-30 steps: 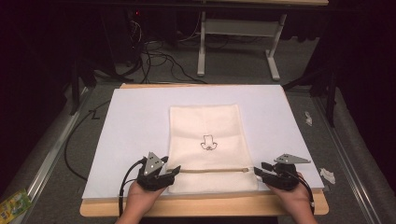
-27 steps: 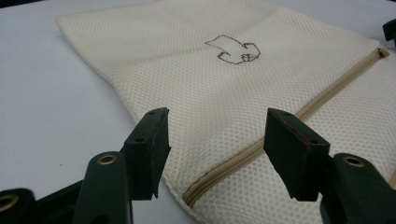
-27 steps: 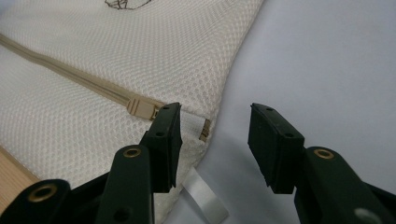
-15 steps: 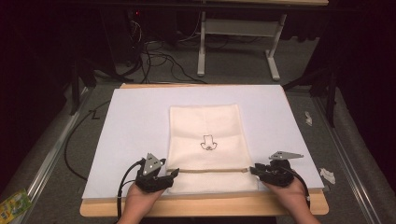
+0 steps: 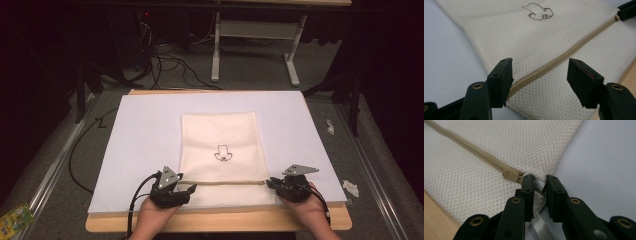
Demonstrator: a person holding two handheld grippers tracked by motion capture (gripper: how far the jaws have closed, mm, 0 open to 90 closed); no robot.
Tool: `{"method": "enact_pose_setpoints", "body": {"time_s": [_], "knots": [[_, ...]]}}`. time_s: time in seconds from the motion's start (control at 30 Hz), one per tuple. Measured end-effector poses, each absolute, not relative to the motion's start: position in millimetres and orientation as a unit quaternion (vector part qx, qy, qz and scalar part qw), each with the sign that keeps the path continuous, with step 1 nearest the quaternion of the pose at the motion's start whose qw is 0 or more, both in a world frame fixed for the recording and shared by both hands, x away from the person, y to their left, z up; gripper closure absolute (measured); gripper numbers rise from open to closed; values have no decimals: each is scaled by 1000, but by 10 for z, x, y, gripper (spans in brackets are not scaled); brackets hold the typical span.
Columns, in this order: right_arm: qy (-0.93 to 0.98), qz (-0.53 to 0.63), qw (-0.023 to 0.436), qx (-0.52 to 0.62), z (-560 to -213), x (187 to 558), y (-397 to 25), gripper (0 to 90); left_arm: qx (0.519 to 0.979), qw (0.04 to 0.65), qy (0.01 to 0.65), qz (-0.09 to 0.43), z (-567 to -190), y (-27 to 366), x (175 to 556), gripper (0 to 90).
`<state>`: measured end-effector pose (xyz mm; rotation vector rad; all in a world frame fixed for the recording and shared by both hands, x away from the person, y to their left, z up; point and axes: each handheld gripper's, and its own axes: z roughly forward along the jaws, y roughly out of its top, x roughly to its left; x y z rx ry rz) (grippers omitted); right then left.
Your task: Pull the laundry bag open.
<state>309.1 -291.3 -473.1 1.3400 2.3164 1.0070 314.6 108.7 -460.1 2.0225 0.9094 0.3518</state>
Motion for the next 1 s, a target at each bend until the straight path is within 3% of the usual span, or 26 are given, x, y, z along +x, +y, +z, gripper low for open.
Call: {"method": "enact_pose_setpoints", "body": {"time_s": [0.4, 0.73, 1.0], "knots": [[804, 361, 152, 448, -4651, 3067, -2923, 839, 804, 458, 364, 108, -4556, 928, 3131, 375], [797, 377, 164, 442, -4570, 3037, -2930, 840, 816, 466, 328, 96, -4591, 364, 3170, 391], [788, 397, 159, 444, -4526, 3032, -2952, 845, 820, 483, 305, 48, -4605, -98, 3196, 492]]}}
